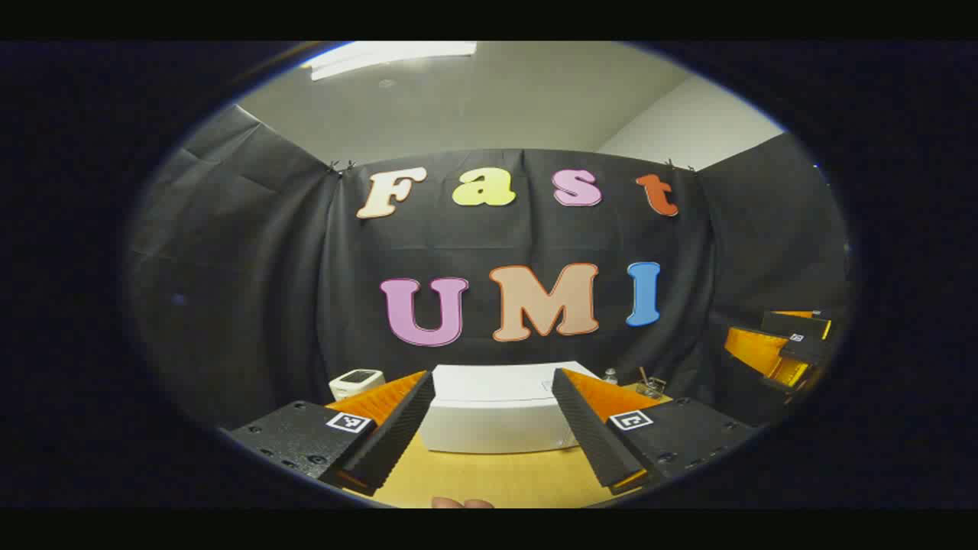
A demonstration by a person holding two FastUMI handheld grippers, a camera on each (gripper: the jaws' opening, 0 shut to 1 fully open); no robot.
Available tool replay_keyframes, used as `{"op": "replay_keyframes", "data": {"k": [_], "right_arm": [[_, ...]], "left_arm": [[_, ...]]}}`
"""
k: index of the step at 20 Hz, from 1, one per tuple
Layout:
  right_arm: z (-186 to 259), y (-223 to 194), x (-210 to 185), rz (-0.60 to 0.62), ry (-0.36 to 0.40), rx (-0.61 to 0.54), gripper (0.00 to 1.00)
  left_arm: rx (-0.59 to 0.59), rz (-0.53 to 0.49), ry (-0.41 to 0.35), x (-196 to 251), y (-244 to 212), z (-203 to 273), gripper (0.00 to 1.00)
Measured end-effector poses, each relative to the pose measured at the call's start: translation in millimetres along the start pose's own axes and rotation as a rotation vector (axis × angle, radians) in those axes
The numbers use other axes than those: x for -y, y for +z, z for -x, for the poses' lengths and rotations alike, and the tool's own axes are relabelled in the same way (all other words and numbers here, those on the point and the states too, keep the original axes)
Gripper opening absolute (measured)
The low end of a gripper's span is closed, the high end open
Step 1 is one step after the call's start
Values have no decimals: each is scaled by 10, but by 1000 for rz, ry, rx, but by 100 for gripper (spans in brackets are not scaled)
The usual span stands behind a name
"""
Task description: Open the microwave oven with the left hand, put the food in, and close the microwave oven.
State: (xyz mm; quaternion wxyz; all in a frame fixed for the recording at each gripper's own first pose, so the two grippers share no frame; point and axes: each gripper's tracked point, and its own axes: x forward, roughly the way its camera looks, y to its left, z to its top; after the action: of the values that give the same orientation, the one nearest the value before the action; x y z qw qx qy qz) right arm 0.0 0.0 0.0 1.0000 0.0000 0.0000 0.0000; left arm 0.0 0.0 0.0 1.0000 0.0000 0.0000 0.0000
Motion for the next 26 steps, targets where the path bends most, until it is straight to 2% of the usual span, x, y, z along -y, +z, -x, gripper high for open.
{"op": "replay_keyframes", "data": {"k": [26], "right_arm": [[-111,-115,52,9,-2,-9,98]], "left_arm": [[19,-59,9,68,-43,-94,97]]}}
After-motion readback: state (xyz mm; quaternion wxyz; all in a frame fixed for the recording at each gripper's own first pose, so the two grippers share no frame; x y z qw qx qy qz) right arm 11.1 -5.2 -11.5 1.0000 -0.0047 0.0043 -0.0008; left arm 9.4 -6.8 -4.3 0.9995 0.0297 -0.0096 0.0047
